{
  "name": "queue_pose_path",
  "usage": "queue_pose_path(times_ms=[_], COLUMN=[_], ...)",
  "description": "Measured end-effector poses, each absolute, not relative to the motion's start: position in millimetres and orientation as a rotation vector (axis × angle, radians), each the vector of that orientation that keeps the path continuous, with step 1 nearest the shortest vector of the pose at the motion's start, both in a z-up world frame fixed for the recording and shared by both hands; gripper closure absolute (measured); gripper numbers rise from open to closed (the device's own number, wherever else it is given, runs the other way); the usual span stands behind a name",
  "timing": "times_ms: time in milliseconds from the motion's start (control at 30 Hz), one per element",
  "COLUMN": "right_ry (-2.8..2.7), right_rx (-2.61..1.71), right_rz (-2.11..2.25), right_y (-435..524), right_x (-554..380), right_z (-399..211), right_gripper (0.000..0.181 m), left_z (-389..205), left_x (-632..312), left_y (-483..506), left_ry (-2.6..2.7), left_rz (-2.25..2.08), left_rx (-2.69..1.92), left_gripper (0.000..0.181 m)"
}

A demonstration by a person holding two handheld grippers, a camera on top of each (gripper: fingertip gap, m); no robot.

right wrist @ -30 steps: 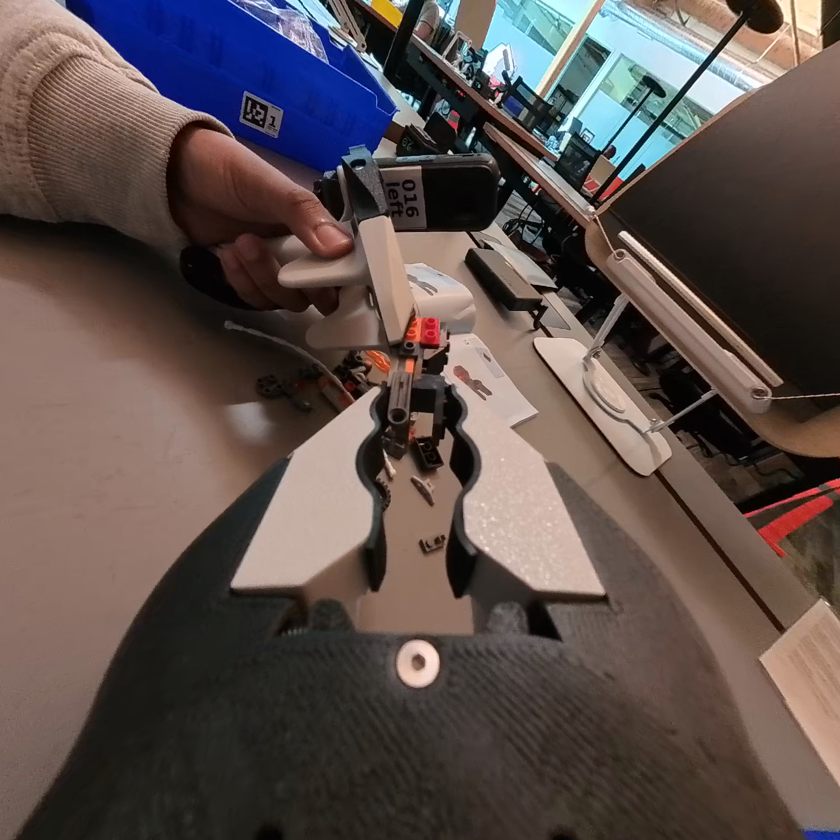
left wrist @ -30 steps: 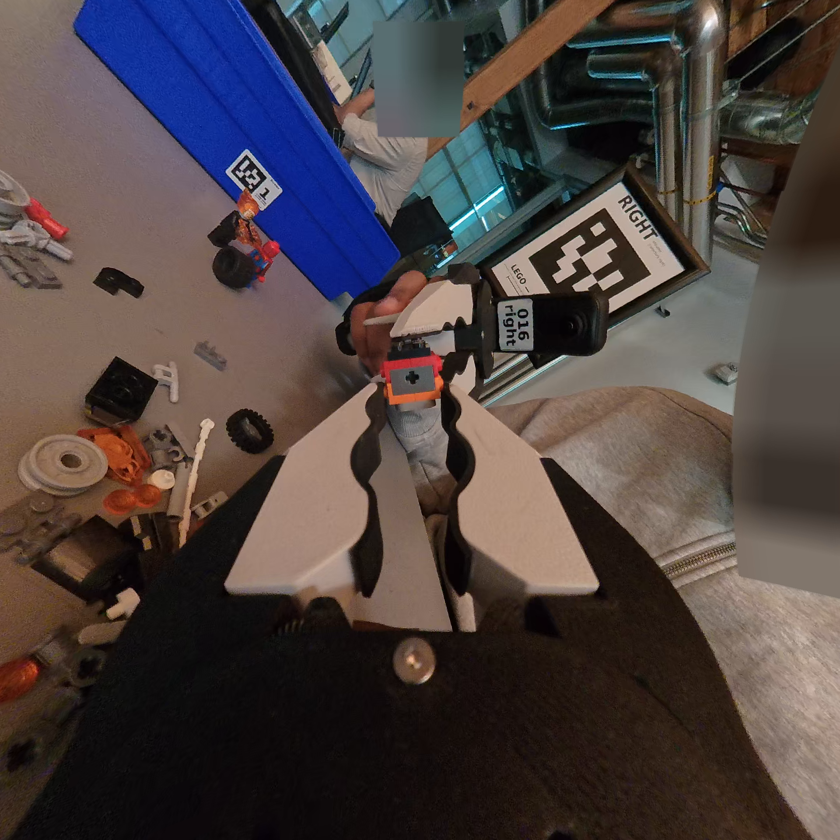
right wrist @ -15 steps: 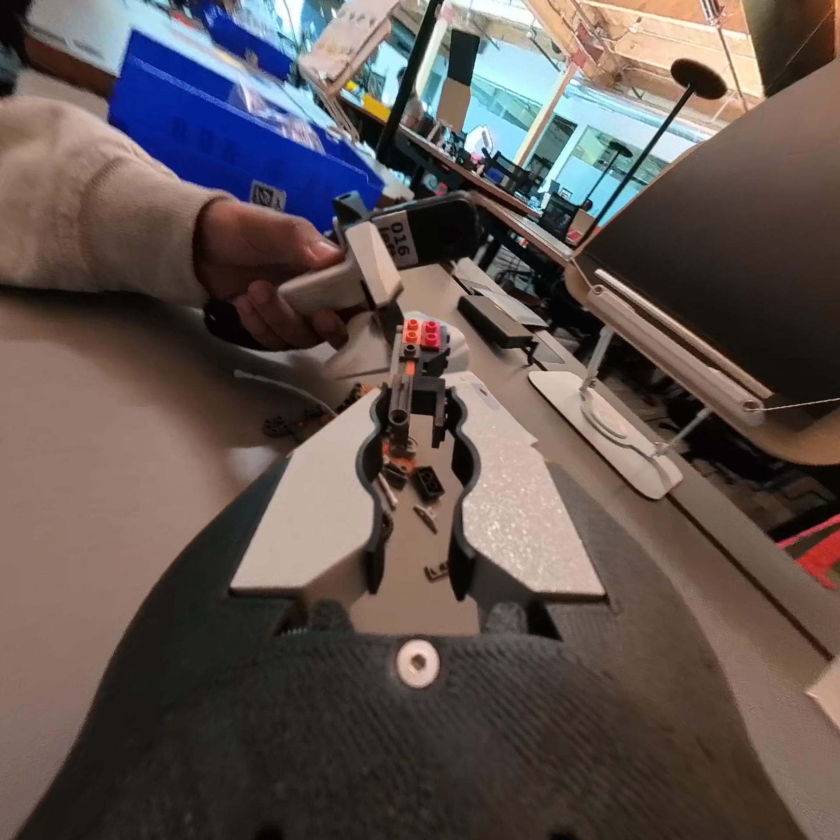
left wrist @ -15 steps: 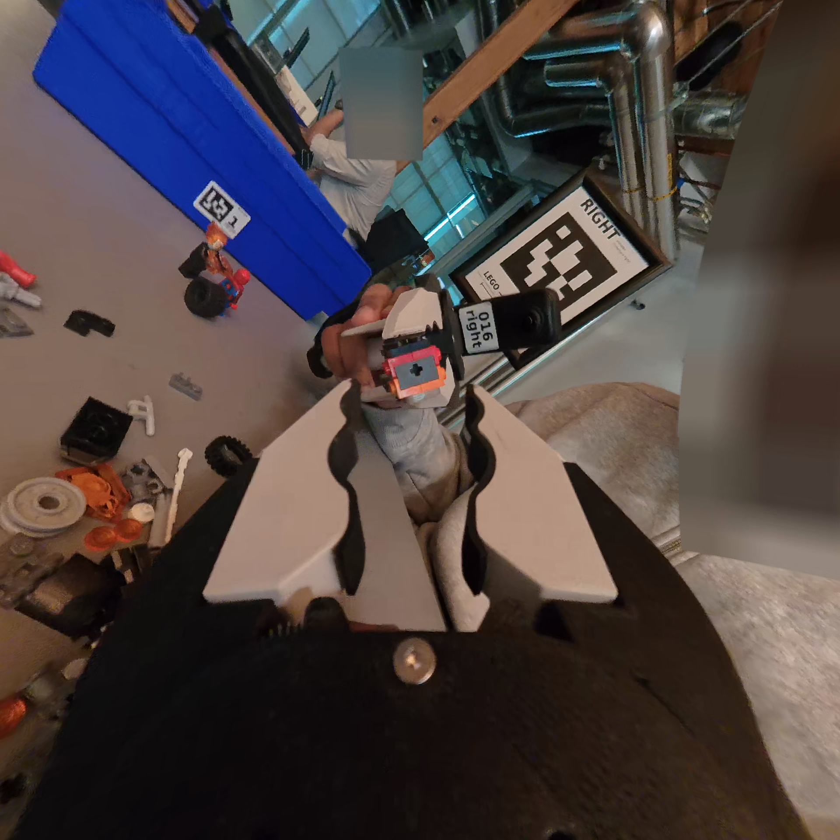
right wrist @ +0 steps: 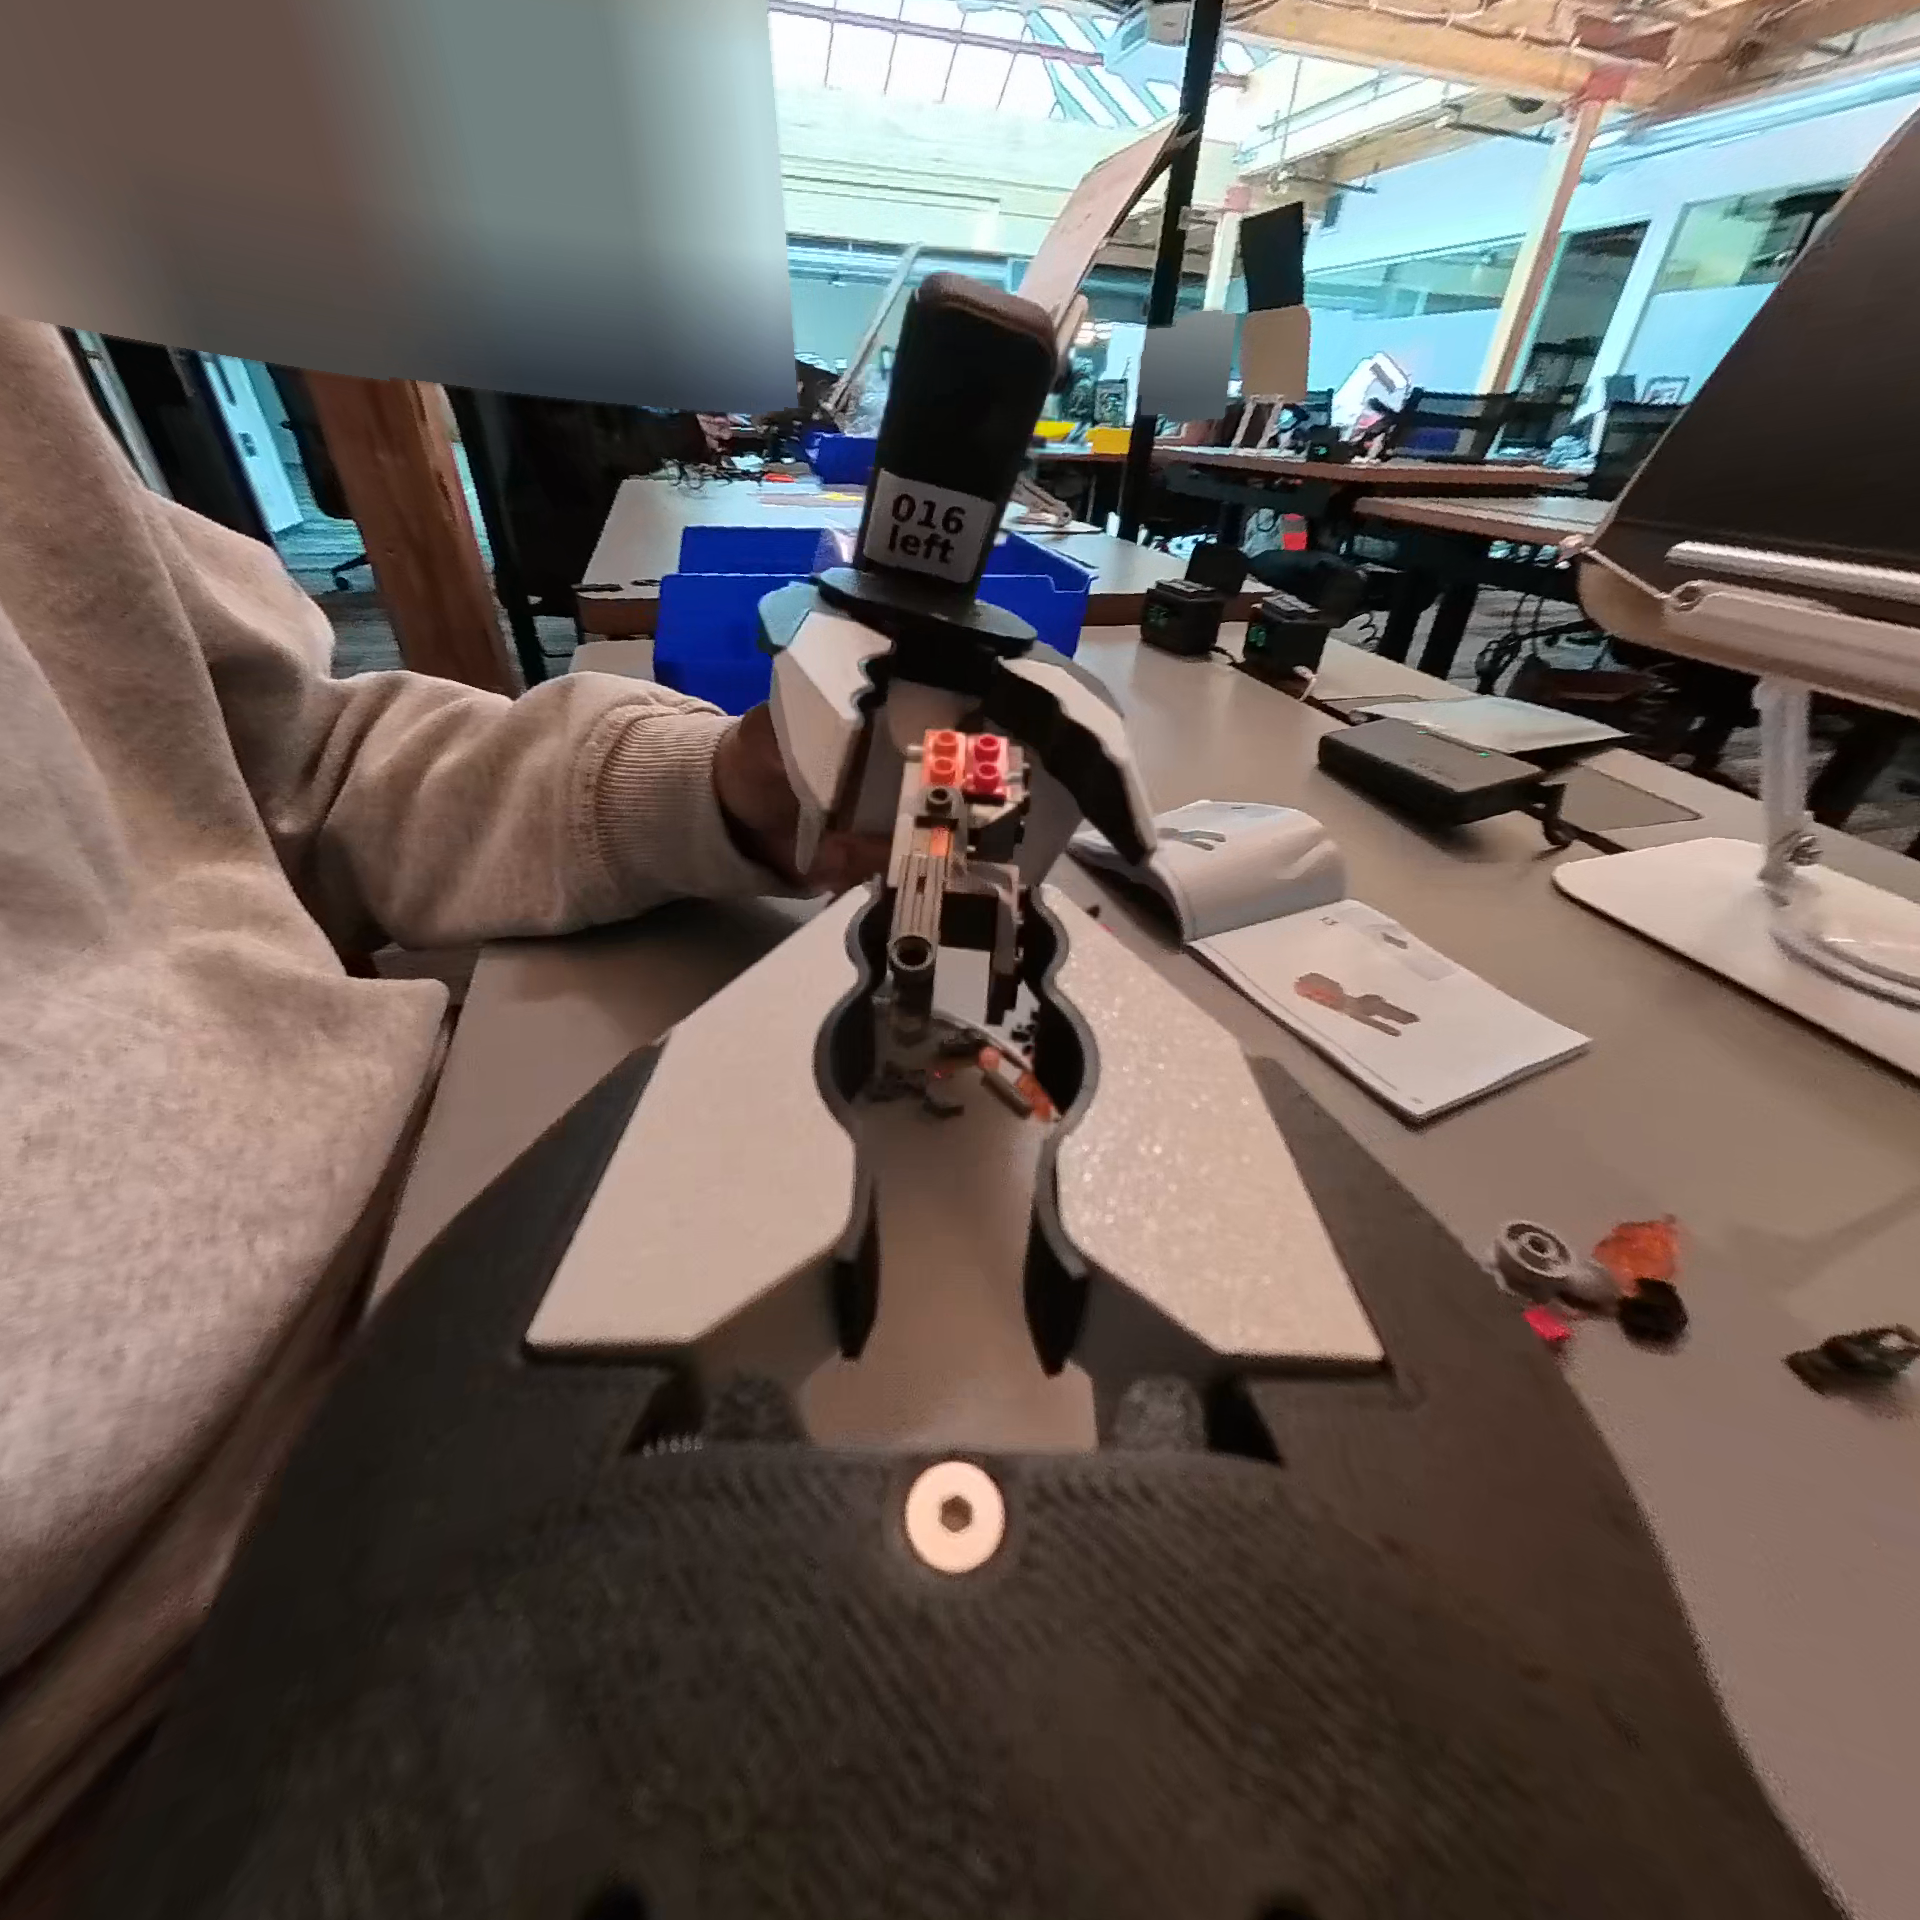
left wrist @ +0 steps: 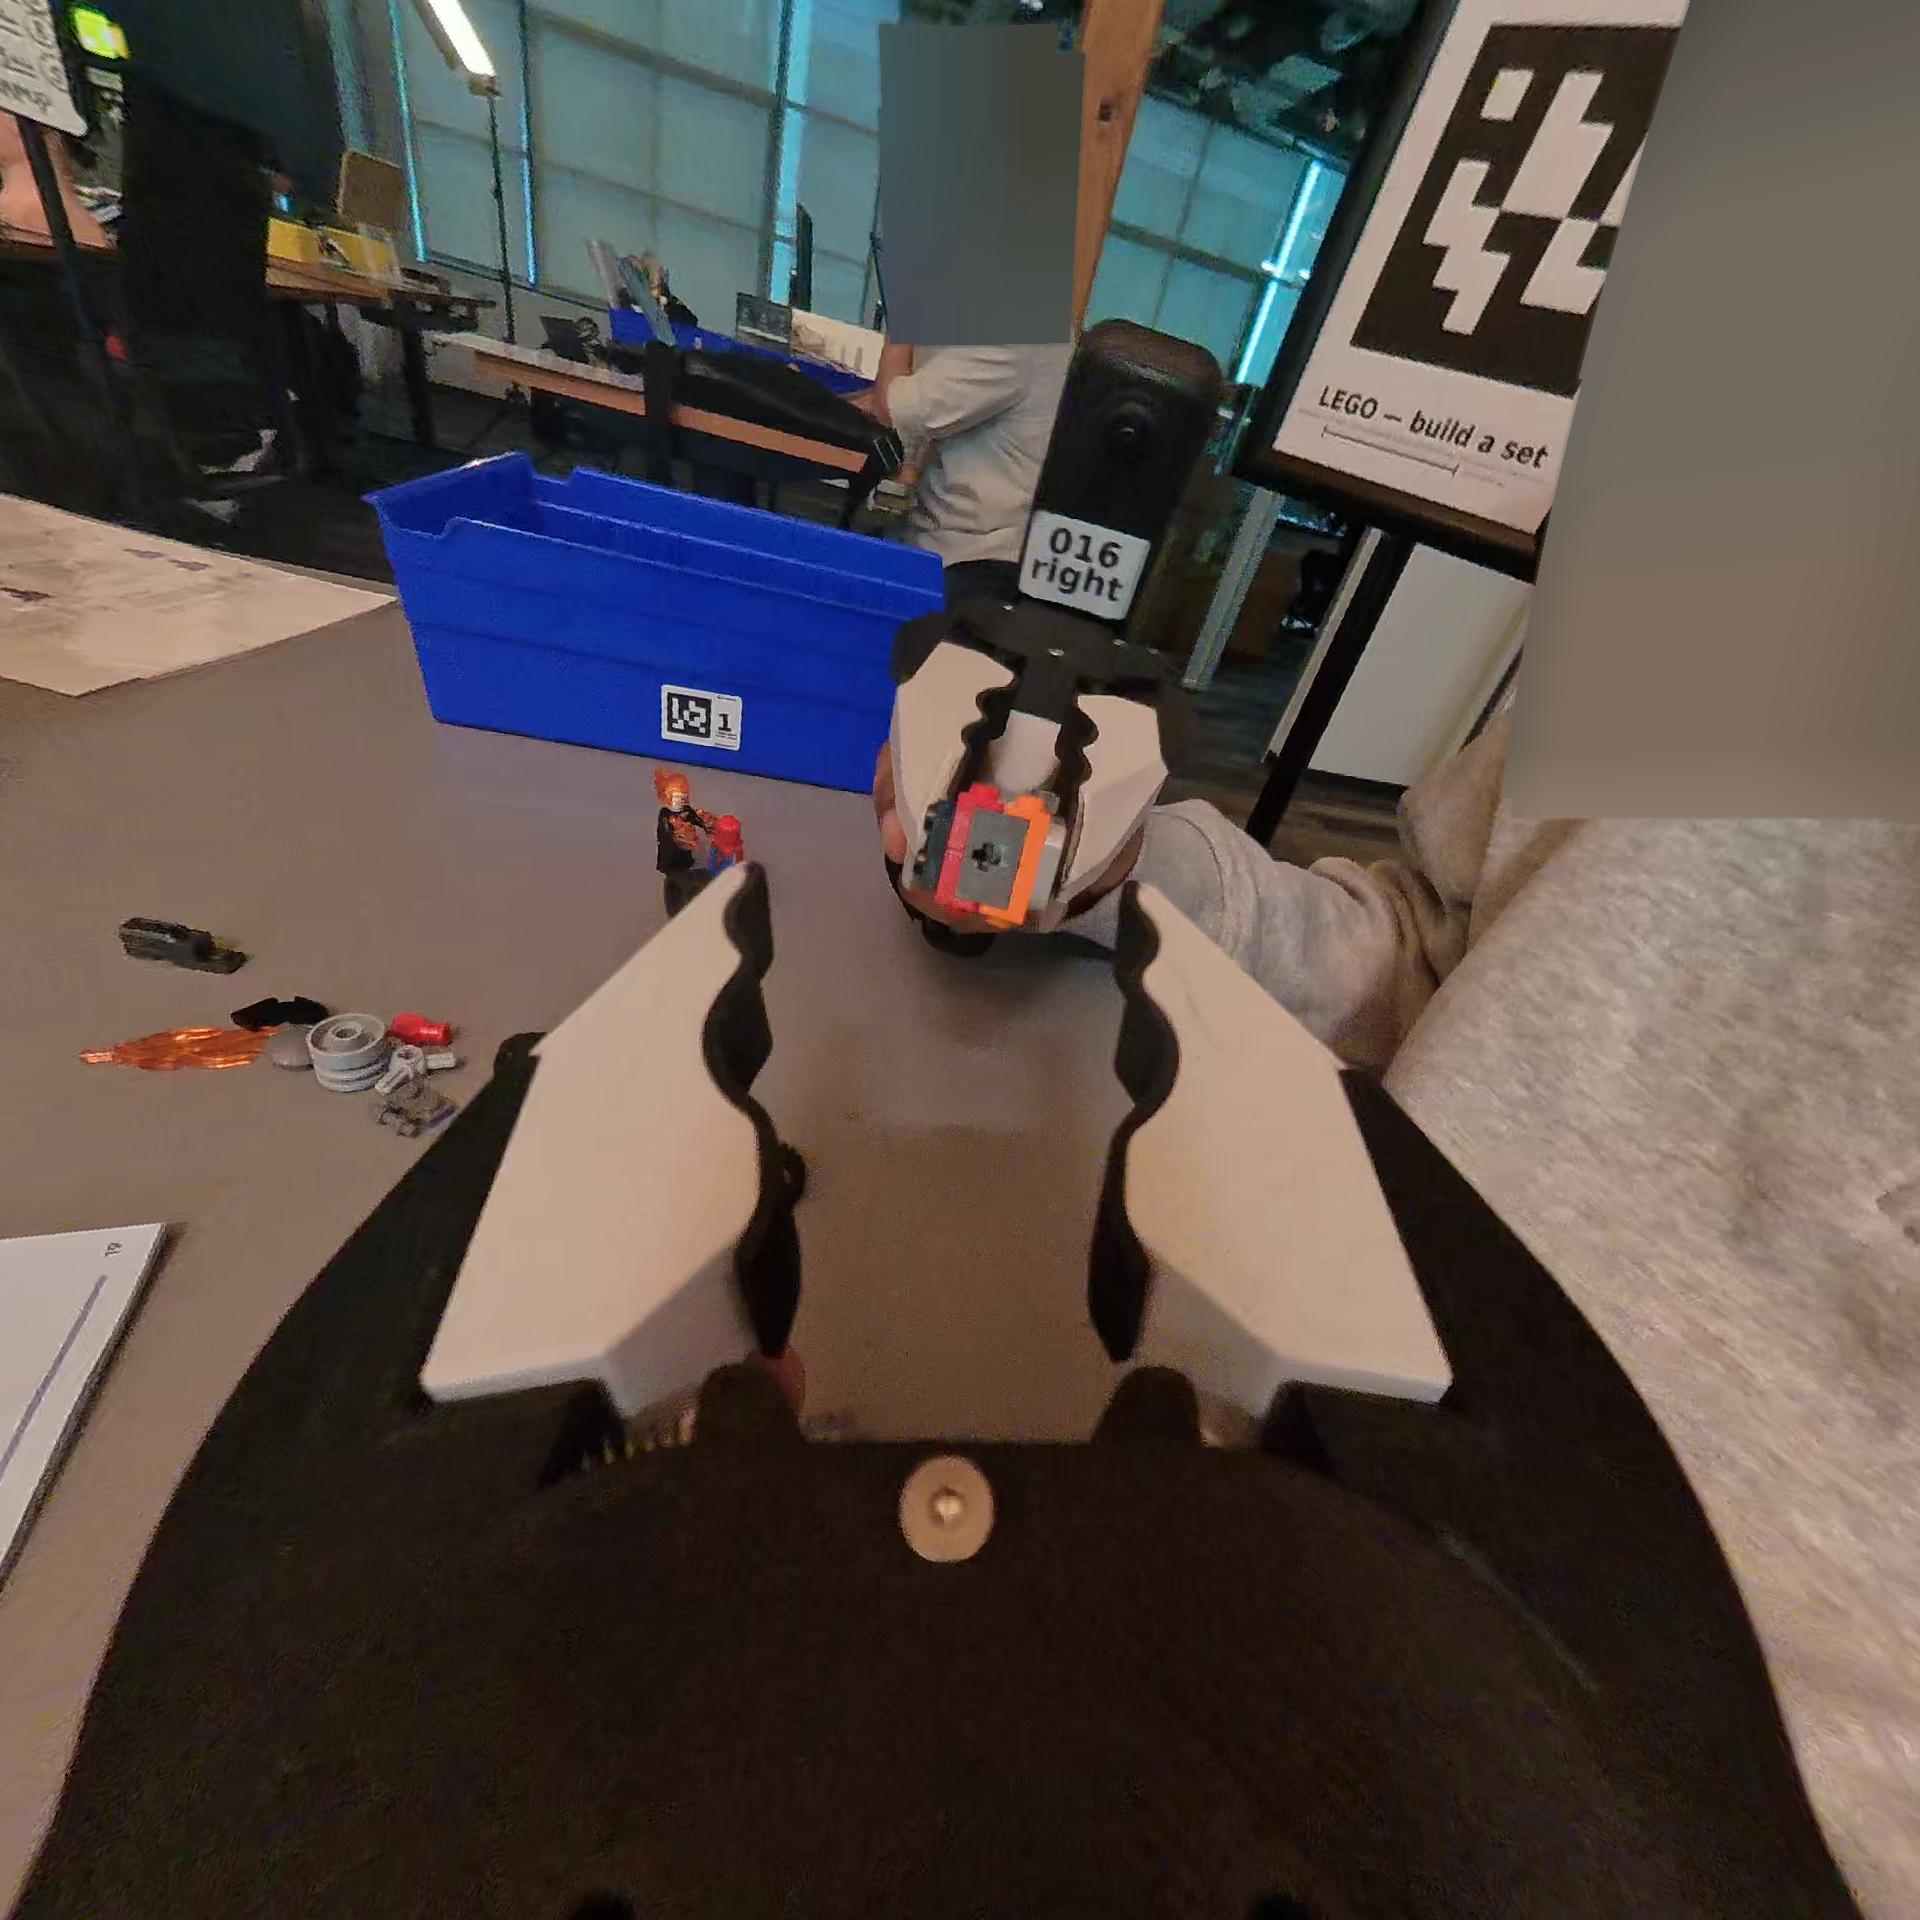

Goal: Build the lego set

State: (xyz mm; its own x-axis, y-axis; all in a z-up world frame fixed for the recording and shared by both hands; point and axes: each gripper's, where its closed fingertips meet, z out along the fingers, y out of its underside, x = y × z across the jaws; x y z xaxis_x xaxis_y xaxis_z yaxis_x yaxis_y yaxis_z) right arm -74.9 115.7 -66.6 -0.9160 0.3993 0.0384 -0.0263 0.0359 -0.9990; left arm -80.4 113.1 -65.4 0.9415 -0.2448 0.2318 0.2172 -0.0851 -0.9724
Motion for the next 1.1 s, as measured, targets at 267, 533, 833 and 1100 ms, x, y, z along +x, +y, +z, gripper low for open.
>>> queue_pose_path(times_ms=[267,533,833,1100], right_ry=[-2.079,-2.115,-2.119,-2.148], right_rx=[-0.382,-0.357,-0.331,-0.322], right_rz=[1.984,1.985,1.991,1.972], right_y=[111.1,109.3,109.3,108.9], right_x=[-71.2,-67.3,-62.7,-59.4], right_z=[-72.1,-74.9,-72.2,-73.9], right_gripper=[0.157,0.157,0.157,0.157], left_z=[-71.9,-69.7,-67.4,-70.8], left_x=[-61.1,-61.9,-57.7,-55.1], left_y=[112.4,109.6,109.5,108.3], left_ry=[0.12,0.121,0.183,0.216], left_rz=[-0.46,-0.482,-0.374,-0.337], left_rx=[-1.649,-1.635,-1.638,-1.672], left_gripper=[0.148,0.156,0.157,0.156])
